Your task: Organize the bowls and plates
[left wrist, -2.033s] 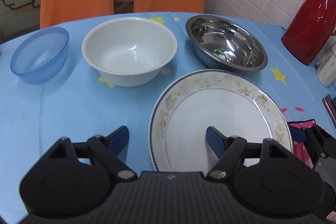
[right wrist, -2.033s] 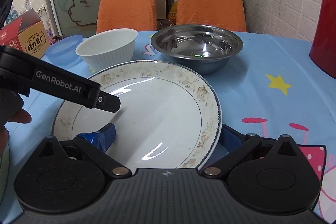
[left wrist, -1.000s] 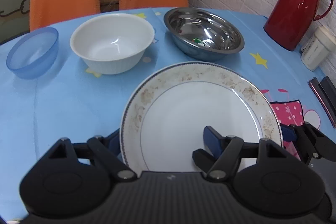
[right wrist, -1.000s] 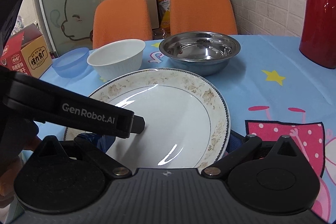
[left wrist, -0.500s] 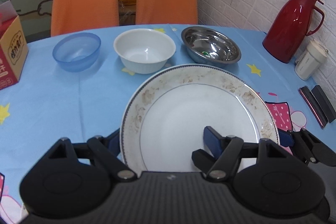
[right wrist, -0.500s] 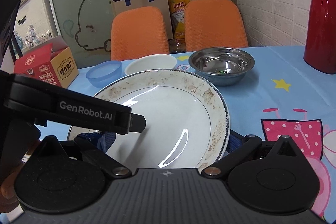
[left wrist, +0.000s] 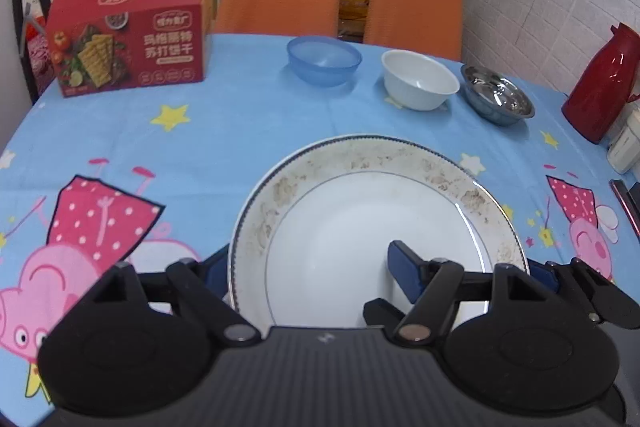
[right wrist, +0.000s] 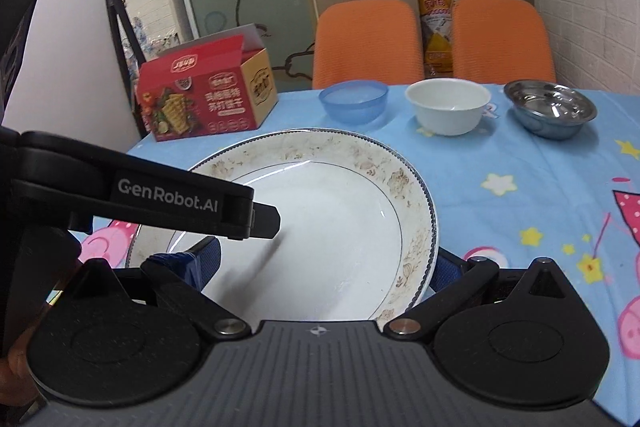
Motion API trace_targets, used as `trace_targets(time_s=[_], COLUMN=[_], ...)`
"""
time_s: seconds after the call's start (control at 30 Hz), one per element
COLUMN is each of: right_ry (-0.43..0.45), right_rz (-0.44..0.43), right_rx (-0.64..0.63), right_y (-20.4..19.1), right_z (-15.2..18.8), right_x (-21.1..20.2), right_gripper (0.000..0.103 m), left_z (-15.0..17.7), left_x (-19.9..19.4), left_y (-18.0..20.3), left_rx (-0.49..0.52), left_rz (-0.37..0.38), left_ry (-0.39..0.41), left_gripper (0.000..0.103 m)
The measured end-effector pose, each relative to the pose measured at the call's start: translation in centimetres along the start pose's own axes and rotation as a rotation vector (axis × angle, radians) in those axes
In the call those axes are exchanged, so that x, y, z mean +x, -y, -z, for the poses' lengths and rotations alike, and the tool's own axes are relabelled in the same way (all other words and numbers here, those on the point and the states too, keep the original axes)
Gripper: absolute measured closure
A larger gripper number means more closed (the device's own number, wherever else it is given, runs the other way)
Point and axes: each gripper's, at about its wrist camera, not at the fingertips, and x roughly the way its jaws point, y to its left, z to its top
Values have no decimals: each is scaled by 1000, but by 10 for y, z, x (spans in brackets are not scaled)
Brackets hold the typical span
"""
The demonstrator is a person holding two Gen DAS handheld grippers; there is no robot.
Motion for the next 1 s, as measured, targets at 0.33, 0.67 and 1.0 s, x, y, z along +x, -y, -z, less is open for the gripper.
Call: trace_targets(time_s=[0.33,0.67,1.0], right_ry=[-67,-37,-50], right_rz=[-3,27,-18], right_rx=[-28,-49,-82], right_y=[-24,-22,-17], right_z=[18,16,14], right_x=[14,9,-5], right_gripper=[12,12,15], left_z=[25,22,16], left_x=[7,-5,-15], left_y=[-29,-33,-36], left_rx=[-59,-47,-66], left_rz=[28,60,62], left_ry=[-11,79,106], left_gripper=[32,31,30])
